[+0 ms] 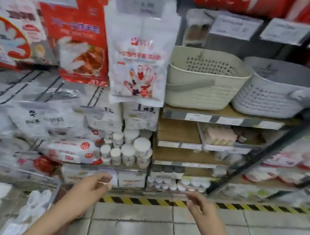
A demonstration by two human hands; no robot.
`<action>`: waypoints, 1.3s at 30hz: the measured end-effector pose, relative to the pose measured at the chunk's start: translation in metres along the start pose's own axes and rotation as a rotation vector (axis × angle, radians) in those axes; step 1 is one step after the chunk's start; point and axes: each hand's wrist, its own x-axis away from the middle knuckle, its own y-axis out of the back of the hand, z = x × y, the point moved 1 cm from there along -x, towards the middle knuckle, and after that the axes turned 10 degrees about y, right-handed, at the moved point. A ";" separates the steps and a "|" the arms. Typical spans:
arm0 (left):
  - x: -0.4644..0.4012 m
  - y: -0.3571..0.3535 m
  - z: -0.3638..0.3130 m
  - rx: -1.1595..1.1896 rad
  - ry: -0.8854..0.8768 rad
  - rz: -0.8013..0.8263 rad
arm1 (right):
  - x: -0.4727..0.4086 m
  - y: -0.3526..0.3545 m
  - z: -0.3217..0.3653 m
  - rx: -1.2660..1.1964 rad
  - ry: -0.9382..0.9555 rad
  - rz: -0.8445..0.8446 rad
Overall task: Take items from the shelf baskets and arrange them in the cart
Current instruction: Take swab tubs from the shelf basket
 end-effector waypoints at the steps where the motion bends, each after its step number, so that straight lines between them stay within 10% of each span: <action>1: -0.003 -0.022 -0.021 -0.032 -0.033 0.048 | 0.013 0.023 -0.016 -0.008 -0.032 -0.050; 15: 0.058 -0.345 -0.243 -0.124 -0.289 0.522 | 0.152 0.234 -0.184 -0.077 -0.200 -0.495; 39: -0.046 -0.501 -0.512 -0.200 -0.553 0.362 | 0.010 0.532 -0.235 -0.111 0.010 -0.600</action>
